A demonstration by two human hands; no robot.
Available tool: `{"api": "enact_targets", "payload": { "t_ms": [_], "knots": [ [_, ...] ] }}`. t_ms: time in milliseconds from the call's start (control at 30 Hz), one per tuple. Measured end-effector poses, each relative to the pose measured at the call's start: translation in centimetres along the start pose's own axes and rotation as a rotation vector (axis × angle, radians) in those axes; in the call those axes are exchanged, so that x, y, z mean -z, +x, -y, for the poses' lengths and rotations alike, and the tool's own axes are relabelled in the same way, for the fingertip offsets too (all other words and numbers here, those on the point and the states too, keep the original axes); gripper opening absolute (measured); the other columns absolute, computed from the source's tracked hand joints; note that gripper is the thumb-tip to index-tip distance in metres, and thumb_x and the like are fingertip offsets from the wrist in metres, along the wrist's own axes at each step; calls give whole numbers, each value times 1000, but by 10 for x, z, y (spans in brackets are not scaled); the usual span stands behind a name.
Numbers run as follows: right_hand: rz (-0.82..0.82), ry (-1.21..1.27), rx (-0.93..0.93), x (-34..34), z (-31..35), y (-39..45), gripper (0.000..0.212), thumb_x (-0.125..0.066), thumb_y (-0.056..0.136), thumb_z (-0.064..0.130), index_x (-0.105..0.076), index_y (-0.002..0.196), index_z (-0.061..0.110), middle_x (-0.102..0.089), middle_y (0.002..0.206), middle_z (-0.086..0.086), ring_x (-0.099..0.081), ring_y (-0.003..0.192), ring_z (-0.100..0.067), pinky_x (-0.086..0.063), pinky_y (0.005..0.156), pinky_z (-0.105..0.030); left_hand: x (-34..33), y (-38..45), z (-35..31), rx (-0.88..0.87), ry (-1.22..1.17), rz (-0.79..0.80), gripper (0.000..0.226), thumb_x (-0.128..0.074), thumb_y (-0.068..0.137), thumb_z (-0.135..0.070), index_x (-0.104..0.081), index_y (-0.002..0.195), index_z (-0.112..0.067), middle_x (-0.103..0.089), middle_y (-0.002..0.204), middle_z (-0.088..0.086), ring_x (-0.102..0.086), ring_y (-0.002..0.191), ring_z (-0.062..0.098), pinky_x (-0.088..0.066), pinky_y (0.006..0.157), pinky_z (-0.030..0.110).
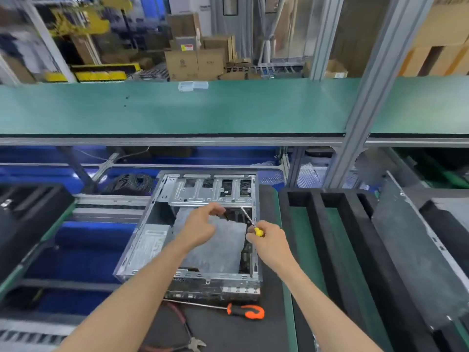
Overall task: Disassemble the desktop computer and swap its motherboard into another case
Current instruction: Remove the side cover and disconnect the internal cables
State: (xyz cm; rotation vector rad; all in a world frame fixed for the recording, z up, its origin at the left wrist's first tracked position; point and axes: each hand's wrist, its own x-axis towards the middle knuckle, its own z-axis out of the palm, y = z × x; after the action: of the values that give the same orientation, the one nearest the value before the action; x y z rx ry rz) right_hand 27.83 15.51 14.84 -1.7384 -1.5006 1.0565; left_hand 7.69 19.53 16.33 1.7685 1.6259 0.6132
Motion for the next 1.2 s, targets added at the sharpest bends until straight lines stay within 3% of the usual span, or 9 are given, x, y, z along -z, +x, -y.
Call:
{"api": "enact_targets", "payload": {
  "t_ms": [133, 200, 300, 433, 567, 767, 933, 1100, 1200],
  "knots": [
    [-18, -78, -29, -21, 17, 12, 20, -59, 88, 21, -53, 69, 25, -60, 76, -2, -52, 67, -24, -43, 62, -36, 22, 19, 25, -61, 274, 254, 68, -69, 74, -1, -51, 136, -20, -57, 136, -4, -48, 130, 14, -38, 109, 30],
    [-10, -129, -40, -31, 21, 17, 11, -53, 93, 23, -61, 87, 22, -62, 91, -5, -55, 81, -27, -44, 68, -38, 27, 31, 32, -92, 461, 342, 84, -86, 63, -26, -47, 137, -31, -54, 137, -12, -45, 129, 12, -31, 113, 40],
    [32, -218, -27, -43, 26, 25, 36, -44, 95, 14, -56, 128, 21, -60, 113, -11, -53, 102, -30, -46, 78, -38, 29, 48, 41, -175, 678, 404, 103, -90, 47, -58, -42, 136, -40, -53, 135, -18, -44, 126, 12, -23, 114, 40],
    [13, -309, 16, -53, 29, 31, 47, -50, 92, 11, -56, 137, 18, -45, 114, -1, -58, 104, -29, -49, 89, -38, 25, 60, 50, -255, 926, 414, 93, -82, 43, -76, -57, 122, -35, -64, 112, -14, -47, 115, 16, -26, 106, 36],
    [49, -344, 11, -56, 27, 31, 59, -71, 82, 32, -52, 138, 24, -36, 118, 3, -59, 92, -23, -46, 85, -32, 27, 62, 48, -196, 686, 341, 44, -87, 56, -61, -59, 64, -28, -63, 72, -11, -53, 85, 15, -27, 80, 25],
    [-71, 149, 15, -46, 27, 37, 48, -87, 72, 32, -56, 109, 28, -65, 100, 13, -66, 86, -7, -52, 63, -22, 64, 67, 24, -46, 20, 281, 36, -90, 69, -30, -70, 80, -2, -75, 80, 11, -72, 72, 22, -57, 68, 37],
    [-257, 323, 43, -38, 33, 45, 67, -89, 70, 41, -46, 121, 30, -47, 123, 9, -58, 104, -7, -55, 84, -33, 80, 67, -2, -123, 5, 96, 41, -92, 64, -39, -68, 70, -7, -73, 70, 1, -70, 63, 20, -55, 58, 36],
    [-415, 187, 175, -23, 46, 50, 65, -90, 62, 49, -49, 111, 33, -26, 116, 15, -45, 100, 9, -39, 68, -15, 83, 67, -14, -264, 222, 9, 41, -84, 71, -40, -64, 101, -22, -67, 91, -7, -56, 91, 15, -45, 80, 37],
    [-417, 142, 251, -11, 55, 52, 61, -88, 59, 56, -56, 108, 38, -28, 118, 11, -44, 102, 11, -39, 68, -14, 87, 72, -18, -276, 405, -3, 34, -74, 78, -29, -46, 96, -22, -51, 88, -3, -39, 93, 21, -33, 78, 38]
  ]
}}
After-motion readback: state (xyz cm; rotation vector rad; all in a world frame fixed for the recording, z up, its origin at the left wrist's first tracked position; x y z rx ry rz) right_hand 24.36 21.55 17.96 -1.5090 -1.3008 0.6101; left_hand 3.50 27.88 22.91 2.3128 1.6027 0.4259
